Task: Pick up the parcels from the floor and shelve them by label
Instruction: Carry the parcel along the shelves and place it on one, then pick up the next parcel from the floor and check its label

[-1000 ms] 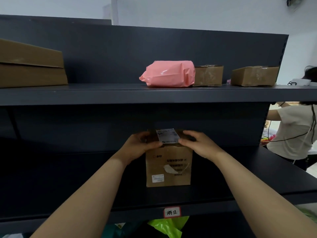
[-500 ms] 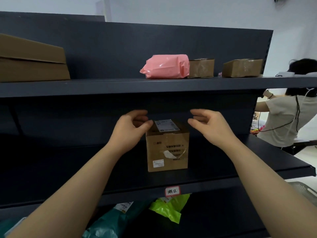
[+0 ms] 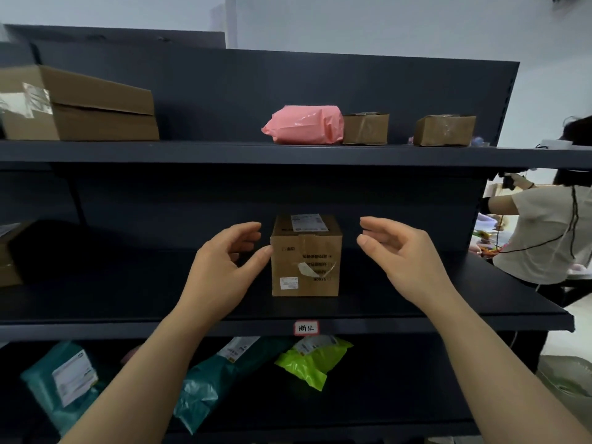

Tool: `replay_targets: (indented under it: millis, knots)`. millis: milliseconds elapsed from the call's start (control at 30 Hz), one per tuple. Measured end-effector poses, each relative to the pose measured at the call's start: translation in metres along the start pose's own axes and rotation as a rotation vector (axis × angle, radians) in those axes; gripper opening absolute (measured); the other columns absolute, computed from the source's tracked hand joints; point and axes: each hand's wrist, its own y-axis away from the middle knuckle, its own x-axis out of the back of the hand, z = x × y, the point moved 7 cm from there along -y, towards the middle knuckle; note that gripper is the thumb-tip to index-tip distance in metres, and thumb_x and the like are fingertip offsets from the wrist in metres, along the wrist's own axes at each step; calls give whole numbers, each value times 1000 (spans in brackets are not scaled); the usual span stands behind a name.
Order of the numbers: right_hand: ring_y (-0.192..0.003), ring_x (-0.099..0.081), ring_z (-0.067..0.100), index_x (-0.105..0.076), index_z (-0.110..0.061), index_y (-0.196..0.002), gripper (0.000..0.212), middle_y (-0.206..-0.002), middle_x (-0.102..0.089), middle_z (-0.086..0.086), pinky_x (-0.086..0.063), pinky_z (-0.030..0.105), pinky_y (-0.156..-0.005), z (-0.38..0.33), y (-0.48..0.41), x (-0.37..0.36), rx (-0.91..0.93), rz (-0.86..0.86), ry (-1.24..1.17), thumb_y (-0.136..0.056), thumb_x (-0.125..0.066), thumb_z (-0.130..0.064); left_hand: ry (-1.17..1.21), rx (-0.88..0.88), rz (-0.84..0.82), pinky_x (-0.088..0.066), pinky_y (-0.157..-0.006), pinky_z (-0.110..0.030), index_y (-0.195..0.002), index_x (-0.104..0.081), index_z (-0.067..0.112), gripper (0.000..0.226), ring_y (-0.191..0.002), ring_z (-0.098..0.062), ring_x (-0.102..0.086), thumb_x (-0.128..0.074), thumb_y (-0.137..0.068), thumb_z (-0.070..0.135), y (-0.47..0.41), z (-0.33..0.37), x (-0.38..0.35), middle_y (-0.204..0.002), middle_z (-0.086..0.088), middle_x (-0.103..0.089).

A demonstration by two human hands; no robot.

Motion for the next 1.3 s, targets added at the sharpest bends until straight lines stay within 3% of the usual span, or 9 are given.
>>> replay_targets:
  millis: [300, 500, 600, 700, 933, 1133, 1300]
  knots:
    - [-110, -59, 4, -60, -19, -125, 39, -119, -65, -4, -48, 23, -94, -12, 45, -3, 1, -115, -104, -86, -64, -24, -52, 106, 97, -51, -95, -35, -125, -58, 31, 41, -104, -1, -60, -66, -85, 34, 75, 21, 23, -111, 18, -64]
    - [-109, -60, 4, -61, -23, -124, 39, -119, -65, -3, -49, 22, -91, -35, 72, -61, 16, -264, -192, -85, -66, -26, -59, 242, 203, -56, -74, -18, -120, -60, 34, 38, -105, -5, -61, -69, -83, 30, 130, 4, 76, -111, 17, -64]
    - [-111, -59, 5, -61, -25, -123, 39, -118, -65, -5, -48, 31, -98, -56, 85, -101, 37, -342, -225, -85, -66, -28, -117, 296, 270, -53, -93, -36, -122, -59, 32, 40, -103, -2, -62, -69, -83, 30, 157, -9, 116, -110, 17, -66]
    - [-112, -59, 5, -60, -24, -124, 39, -118, -65, -6, -48, 32, -100, -85, 98, -147, 68, -422, -263, -85, -66, -28, -156, 351, 348, -52, -94, -41, -122, -60, 31, 40, -102, -4, -63, -70, -83, 29, 185, -23, 161, -108, 15, -67]
    - [-110, -59, 2, -61, -24, -123, 37, -119, -65, -5, -48, 23, -94, -173, 138, -269, 114, -614, -386, -86, -65, -26, -272, 436, 497, -53, -92, -39, -122, -61, 31, 40, -99, -5, -64, -70, -83, 30, 250, -50, 284, -106, 17, -68]
    - [-108, -60, 3, -62, -24, -121, 35, -113, -66, -10, -49, 34, -98, -270, 186, -384, 180, -741, -482, -86, -65, -27, -403, 503, 597, -52, -85, -23, -124, -60, 27, 40, -98, -4, -63, -68, -84, 29, 308, -71, 406, -107, 14, -66]
    - [-108, -60, 6, -63, -25, -120, 35, -115, -66, -10, -50, 36, -97, -334, 224, -466, 207, -825, -539, -85, -66, -29, -486, 564, 648, -53, -88, -31, -122, -61, 29, 38, -98, -5, -62, -66, -85, 30, 350, -89, 492, -107, 13, -66]
